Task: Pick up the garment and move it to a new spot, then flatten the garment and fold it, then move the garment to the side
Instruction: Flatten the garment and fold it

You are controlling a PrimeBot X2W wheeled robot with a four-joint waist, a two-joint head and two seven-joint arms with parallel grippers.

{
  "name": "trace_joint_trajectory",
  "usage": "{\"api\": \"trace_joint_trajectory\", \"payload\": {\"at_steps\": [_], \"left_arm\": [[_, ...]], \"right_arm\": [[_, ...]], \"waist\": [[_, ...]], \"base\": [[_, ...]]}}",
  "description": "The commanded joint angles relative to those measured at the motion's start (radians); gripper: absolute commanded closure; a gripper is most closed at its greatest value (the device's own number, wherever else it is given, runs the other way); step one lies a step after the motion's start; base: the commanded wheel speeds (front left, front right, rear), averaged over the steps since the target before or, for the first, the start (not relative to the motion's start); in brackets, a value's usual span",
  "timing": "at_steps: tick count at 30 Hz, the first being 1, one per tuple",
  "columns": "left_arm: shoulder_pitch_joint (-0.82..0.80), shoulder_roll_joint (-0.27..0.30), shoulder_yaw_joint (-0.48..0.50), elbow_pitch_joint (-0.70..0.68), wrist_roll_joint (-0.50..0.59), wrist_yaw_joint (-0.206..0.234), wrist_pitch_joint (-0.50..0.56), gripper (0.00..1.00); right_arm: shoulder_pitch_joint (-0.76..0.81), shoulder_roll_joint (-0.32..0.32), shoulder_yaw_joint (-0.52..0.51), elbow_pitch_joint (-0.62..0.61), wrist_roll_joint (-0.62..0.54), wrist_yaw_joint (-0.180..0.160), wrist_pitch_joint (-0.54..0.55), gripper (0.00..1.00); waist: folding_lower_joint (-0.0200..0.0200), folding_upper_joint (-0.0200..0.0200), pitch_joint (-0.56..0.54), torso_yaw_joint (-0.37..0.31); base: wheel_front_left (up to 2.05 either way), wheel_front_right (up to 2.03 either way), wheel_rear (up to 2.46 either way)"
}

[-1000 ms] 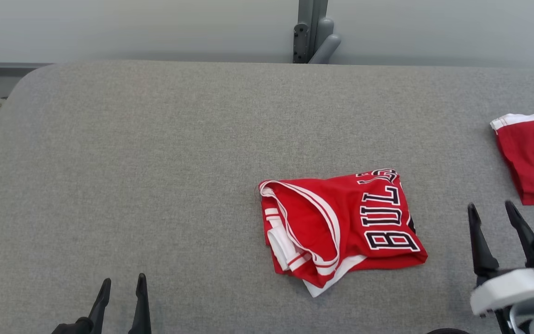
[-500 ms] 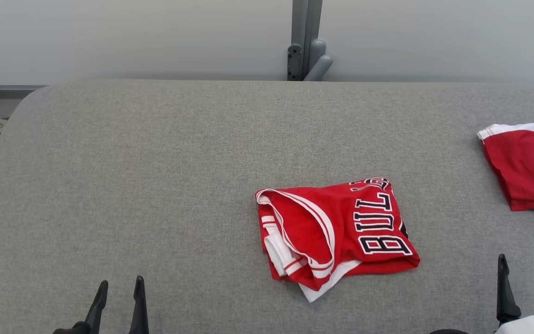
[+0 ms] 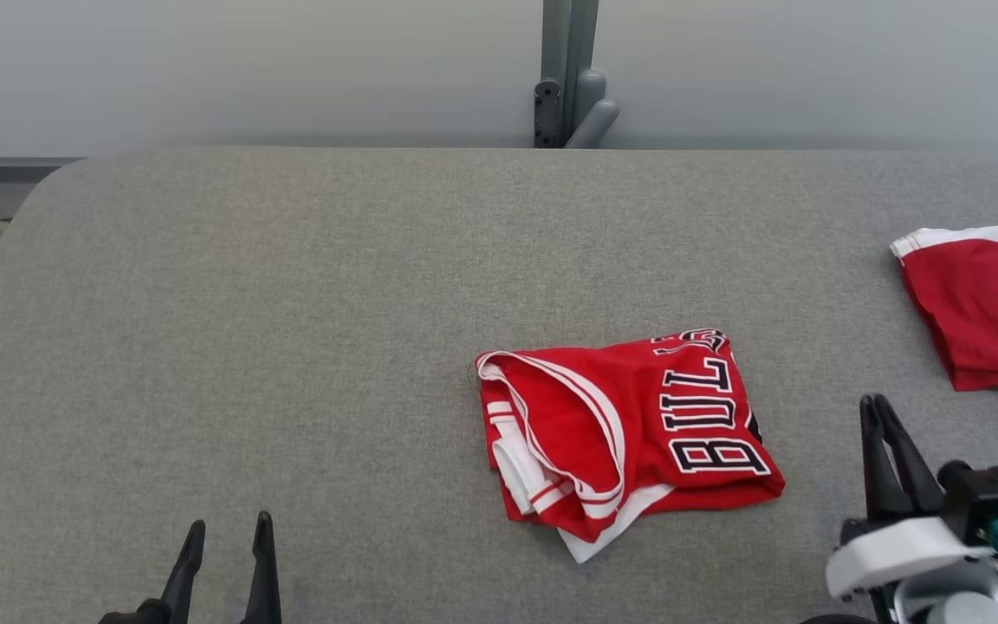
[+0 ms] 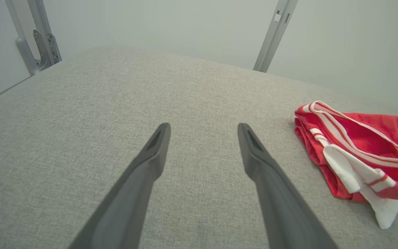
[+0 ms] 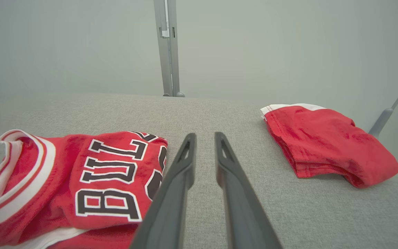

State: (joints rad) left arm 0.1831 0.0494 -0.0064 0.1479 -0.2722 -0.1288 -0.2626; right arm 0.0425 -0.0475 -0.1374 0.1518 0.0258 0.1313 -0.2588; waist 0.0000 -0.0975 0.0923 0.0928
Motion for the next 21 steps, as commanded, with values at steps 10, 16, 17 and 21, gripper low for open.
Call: {"api": "trace_joint_trajectory", "payload": {"at_steps": [10, 16, 17, 21], "left_arm": [[-0.077, 0.003, -0.034, -0.005, 0.009, -0.001, -0.002, 0.0], [-0.124, 0.003, -0.049, 0.007, 0.013, -0.002, -0.002, 0.0], [-0.129, 0.003, -0.045, 0.007, 0.01, -0.002, -0.002, 0.0], [-0.133, 0.003, -0.038, 0.016, 0.008, -0.002, -0.002, 0.0]], "right_arm": [[-0.257, -0.003, 0.165, 0.179, -0.08, -0.001, -0.005, 1.0], [-0.331, -0.004, 0.235, 0.316, -0.097, -0.001, -0.004, 1.0], [-0.325, -0.003, 0.253, 0.321, -0.098, -0.001, -0.004, 1.0], [-0.281, -0.003, 0.349, 0.297, -0.081, -0.001, -0.004, 1.0]], "waist": [[0.0, 0.0001, 0.136, 0.063], [0.0, 0.0001, 0.194, 0.123], [0.0, 0.0001, 0.198, 0.131], [0.0, 0.0001, 0.208, 0.153]], "base": [[0.0, 0.0, 0.0], [0.0, 0.0, 0.0], [0.0, 0.0, 0.0], [0.0, 0.0, 0.0]]}}
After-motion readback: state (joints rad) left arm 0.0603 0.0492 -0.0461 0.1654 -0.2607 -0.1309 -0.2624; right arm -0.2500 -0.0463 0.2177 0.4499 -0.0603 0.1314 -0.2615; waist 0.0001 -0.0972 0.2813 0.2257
